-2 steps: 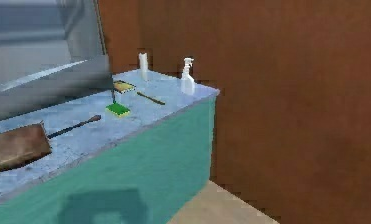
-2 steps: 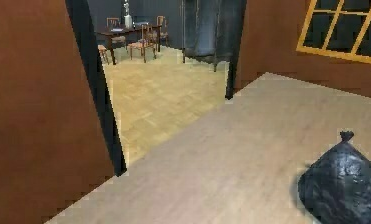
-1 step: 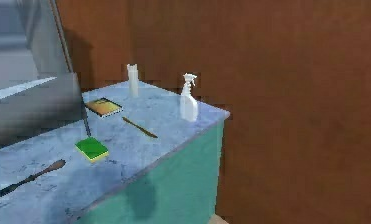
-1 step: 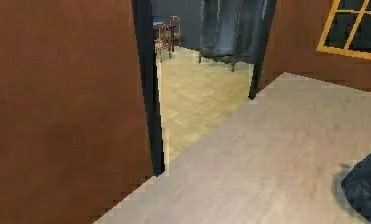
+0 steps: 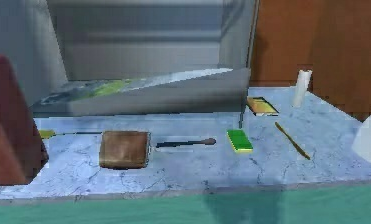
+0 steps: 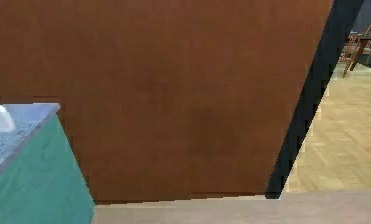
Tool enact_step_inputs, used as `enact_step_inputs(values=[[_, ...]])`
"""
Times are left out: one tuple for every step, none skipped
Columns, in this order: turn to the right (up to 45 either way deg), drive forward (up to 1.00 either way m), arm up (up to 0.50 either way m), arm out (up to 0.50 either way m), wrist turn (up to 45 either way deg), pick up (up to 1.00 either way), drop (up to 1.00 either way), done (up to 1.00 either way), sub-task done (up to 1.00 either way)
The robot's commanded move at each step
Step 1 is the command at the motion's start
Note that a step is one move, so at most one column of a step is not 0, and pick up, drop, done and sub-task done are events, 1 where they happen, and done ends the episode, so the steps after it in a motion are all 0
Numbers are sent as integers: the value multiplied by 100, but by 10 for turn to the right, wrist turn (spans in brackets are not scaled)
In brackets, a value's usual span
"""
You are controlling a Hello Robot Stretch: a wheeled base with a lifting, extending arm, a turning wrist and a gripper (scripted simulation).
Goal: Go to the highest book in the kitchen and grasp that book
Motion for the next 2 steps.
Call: enact_step_inputs(values=[[-450, 0, 0, 0, 0, 0, 0, 0, 0], [-450, 0, 0, 0, 0, 0, 0, 0, 0]])
